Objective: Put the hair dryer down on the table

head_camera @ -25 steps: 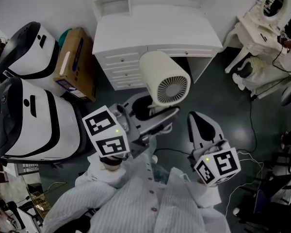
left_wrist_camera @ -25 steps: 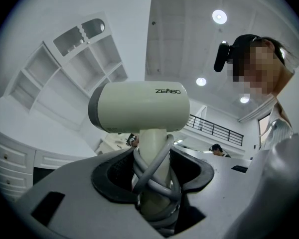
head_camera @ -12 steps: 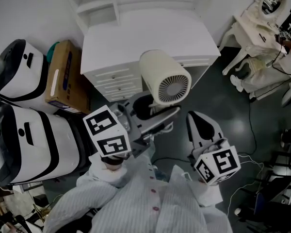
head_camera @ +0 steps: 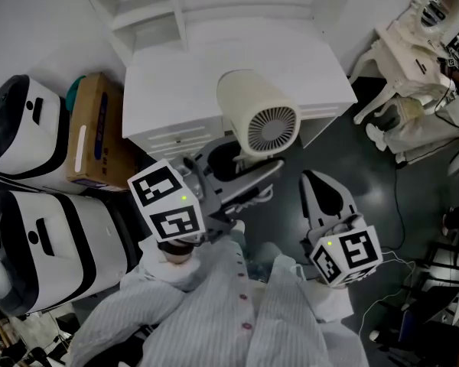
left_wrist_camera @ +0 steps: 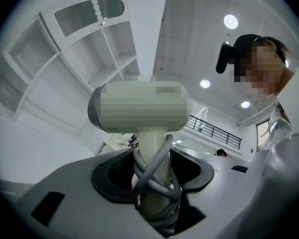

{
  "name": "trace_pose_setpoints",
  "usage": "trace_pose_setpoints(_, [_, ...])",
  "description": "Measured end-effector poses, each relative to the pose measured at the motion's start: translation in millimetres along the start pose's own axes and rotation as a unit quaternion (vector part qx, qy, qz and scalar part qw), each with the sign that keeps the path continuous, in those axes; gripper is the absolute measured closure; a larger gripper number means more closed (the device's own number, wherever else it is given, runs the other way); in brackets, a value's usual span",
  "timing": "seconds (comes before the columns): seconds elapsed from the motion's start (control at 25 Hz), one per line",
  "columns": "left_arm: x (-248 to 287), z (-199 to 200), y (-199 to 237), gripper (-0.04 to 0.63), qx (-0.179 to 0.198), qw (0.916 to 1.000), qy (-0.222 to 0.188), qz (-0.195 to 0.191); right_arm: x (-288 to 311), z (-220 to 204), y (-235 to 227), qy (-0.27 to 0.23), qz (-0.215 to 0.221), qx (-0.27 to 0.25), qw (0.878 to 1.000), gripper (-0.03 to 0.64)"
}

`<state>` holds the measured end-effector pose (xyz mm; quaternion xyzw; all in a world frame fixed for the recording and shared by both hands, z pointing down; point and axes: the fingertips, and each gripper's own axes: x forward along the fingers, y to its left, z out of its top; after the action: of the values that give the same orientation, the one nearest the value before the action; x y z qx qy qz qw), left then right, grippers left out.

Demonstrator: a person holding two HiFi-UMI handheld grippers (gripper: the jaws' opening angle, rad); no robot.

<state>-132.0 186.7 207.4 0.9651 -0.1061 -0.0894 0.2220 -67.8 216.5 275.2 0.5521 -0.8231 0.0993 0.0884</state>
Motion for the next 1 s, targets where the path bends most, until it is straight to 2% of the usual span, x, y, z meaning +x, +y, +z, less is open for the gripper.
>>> trace_pose_setpoints(0.24, [13,7,27,0.377,-0.006,1.0,0.002,-0.004,23,-3,-17,0.011,-0.006,0.007,1.0,0.605])
trace_pose_setpoints(0.52, [43,13,65,0.377,0.0,0.9999,0.008,0.007,55,2,-62,0.009,-0.007,0.014,1.0,0.605])
trace_pose_setpoints(1.0, [156,39,167,0.377,0.002,0.9986,-0.004,0.053,144,25,-199,0.017,0.035,0.005,0.999,0.606])
